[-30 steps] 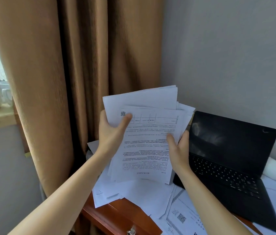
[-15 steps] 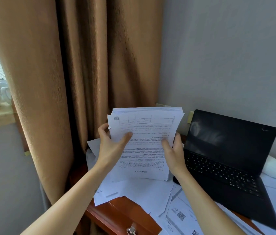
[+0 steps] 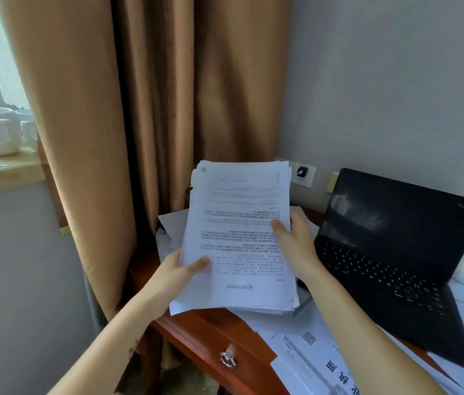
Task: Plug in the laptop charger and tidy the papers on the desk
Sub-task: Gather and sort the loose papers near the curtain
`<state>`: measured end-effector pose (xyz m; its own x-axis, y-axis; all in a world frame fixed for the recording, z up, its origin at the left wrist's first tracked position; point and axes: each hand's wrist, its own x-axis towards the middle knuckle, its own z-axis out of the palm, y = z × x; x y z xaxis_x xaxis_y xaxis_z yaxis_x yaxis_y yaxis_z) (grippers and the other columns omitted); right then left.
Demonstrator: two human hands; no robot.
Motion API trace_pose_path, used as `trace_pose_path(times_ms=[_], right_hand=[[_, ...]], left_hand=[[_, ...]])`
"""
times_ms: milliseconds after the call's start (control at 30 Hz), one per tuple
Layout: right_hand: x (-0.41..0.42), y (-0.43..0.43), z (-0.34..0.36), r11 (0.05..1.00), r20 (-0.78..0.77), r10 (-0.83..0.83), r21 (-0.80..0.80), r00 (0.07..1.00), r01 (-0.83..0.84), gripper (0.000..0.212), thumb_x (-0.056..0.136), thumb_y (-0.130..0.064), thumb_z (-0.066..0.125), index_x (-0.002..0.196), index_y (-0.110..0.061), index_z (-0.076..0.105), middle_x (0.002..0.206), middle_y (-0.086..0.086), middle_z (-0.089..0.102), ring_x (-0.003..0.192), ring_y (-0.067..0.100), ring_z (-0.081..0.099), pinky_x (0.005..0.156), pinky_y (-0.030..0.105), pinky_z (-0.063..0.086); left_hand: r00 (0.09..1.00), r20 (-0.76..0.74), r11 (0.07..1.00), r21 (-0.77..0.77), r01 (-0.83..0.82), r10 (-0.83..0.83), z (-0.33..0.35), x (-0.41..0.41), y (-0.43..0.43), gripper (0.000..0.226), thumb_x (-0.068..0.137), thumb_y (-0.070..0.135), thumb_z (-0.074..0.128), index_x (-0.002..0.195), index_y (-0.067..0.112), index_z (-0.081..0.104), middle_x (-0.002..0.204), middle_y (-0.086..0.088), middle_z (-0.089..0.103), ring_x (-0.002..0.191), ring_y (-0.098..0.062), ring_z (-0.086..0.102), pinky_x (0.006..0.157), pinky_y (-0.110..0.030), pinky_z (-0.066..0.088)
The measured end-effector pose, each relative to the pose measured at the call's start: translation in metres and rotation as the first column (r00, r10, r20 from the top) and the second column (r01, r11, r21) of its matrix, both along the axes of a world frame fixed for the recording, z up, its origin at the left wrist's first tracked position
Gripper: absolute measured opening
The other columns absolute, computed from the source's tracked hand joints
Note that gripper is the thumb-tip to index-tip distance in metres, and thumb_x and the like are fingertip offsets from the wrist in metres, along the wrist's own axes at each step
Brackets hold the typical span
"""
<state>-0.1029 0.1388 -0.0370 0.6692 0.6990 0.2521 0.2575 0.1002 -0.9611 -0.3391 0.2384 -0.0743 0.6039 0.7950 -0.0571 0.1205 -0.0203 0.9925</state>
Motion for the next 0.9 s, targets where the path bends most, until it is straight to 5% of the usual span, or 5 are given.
trace_pose_path(times_ms=[200,400,533,667,900], right_hand=[[-0.011,-0.002,-0.046,0.92,-0.088,0.306,-0.23,0.948,-0.318,0.019,0.105,-0.019,0.055,0.119,-0.02,0.066,0.113,-0.007,0.075,0.102,0.009,0.072,0.084,0.022,0.057],[0.02,0.007,-0.079,0.932,0.174,0.273,-0.293,0.946,-0.215,0.026,0.101,-0.012,0.057,0.12,-0.027,0.065,0.109,-0.004,0.07,0.105,0.01,0.065,0.085,0.016,0.051],[0.039,0.022,-0.085,0.884,0.451,0.414,-0.408,0.791,-0.23,0.038,0.096,-0.022,0.066,0.132,-0.03,0.058,0.125,-0.026,0.047,0.124,-0.001,0.044,0.104,0.01,0.033],[0.043,0.047,-0.082,0.746,0.523,0.614,-0.629,0.591,-0.219,0.07,0.089,-0.054,0.068,0.15,-0.038,0.037,0.153,-0.021,0.027,0.144,0.0,0.014,0.122,0.027,0.014],[0.044,0.038,-0.068,0.539,0.387,0.782,-0.813,0.488,-0.22,0.099,0.083,-0.067,0.068,0.159,-0.044,0.009,0.164,-0.027,-0.009,0.139,-0.014,-0.017,0.121,0.027,-0.011]], left_hand=[[0.982,0.025,0.981,-0.072,-0.183,0.185,-0.054,-0.038,-0.026,0.027,0.101,0.014,0.066,0.122,0.032,0.065,0.111,0.013,0.078,0.102,-0.015,0.075,0.091,-0.038,0.059],[0.898,0.075,0.9,-0.069,-0.429,0.434,-0.073,-0.05,-0.014,0.028,0.1,0.011,0.067,0.12,0.032,0.067,0.105,0.011,0.079,0.096,-0.019,0.075,0.08,-0.042,0.06],[0.837,0.082,0.839,-0.126,-0.53,0.541,-0.086,-0.042,0.001,0.023,0.1,0.011,0.068,0.116,0.027,0.068,0.108,0.001,0.079,0.086,-0.026,0.072,0.068,-0.038,0.054],[0.819,0.108,0.825,-0.113,-0.554,0.564,-0.088,-0.041,0.006,0.025,0.098,0.012,0.07,0.119,0.027,0.07,0.111,0.003,0.079,0.1,-0.026,0.076,0.092,-0.048,0.058],[0.785,0.121,0.794,-0.104,-0.599,0.608,-0.088,-0.064,0.009,0.023,0.097,0.012,0.071,0.113,0.029,0.072,0.106,0.007,0.08,0.099,-0.025,0.075,0.089,-0.043,0.059]])
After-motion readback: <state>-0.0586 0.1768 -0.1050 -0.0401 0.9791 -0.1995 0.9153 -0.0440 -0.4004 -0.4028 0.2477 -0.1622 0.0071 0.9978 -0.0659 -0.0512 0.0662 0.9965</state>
